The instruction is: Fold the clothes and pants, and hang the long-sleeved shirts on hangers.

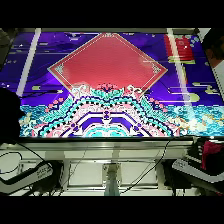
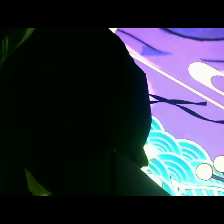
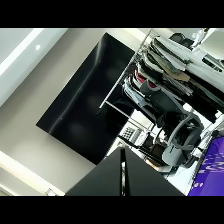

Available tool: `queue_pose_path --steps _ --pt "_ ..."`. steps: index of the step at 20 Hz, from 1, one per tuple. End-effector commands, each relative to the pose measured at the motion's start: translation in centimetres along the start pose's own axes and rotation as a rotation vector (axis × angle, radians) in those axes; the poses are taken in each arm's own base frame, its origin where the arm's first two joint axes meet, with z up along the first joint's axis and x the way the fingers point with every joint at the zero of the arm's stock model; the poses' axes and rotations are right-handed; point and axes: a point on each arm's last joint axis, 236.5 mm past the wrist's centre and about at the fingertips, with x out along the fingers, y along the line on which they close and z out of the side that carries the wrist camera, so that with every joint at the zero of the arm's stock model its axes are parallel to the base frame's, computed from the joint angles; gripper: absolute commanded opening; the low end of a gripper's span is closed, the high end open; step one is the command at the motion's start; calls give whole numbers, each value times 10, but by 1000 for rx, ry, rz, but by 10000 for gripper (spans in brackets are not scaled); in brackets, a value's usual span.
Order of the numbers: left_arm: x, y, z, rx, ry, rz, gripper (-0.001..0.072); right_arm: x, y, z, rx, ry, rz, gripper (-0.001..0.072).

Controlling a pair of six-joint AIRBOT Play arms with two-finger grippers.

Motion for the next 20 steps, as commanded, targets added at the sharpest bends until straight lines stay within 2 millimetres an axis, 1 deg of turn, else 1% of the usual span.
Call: queue_pose_path --steps 1,3,4,6,8,10,11,12,13,14,16,17,19,20 --pt "0 4 -2 -5 8 9 7 0 0 0 0 0 0 24" --pt "6 7 -4 -3 20 19 7 0 0 0 0 0 0 23" --pt "14 9 -8 -5 41 27 7 0 0 0 1 0 0 23" --pt "39 19 -30 0 131 52 7 0 0 0 0 0 0 23" --pt "65 39 -56 -23 221 91 7 0 0 0 0 0 0 23" --pt "88 68 -74 -112 260 134 7 0 0 0 1 -1 1 23" --pt "96 82 -80 -154 265 153 33 0 0 0 1 -1 1 23" --pt "106 94 -85 -181 266 155 214 0 0 0 0 0 0 23" --pt "115 101 -91 -222 278 143 540 0 0 0 0 -1 0 23" --pt "125 103 -99 -272 297 113 684 0 0 0 0 -1 0 23" --pt "143 98 -115 -361 354 41 684 0 0 0 0 -1 1 23" --pt "152 93 -120 -392 375 2 684 0 0 1 0 -2 1 23" --pt "171 78 -126 -388 402 -76 684 0 0 1 0 -3 1 23" --pt "181 75 -130 -361 415 -87 684 0 0 1 0 -3 1 23"
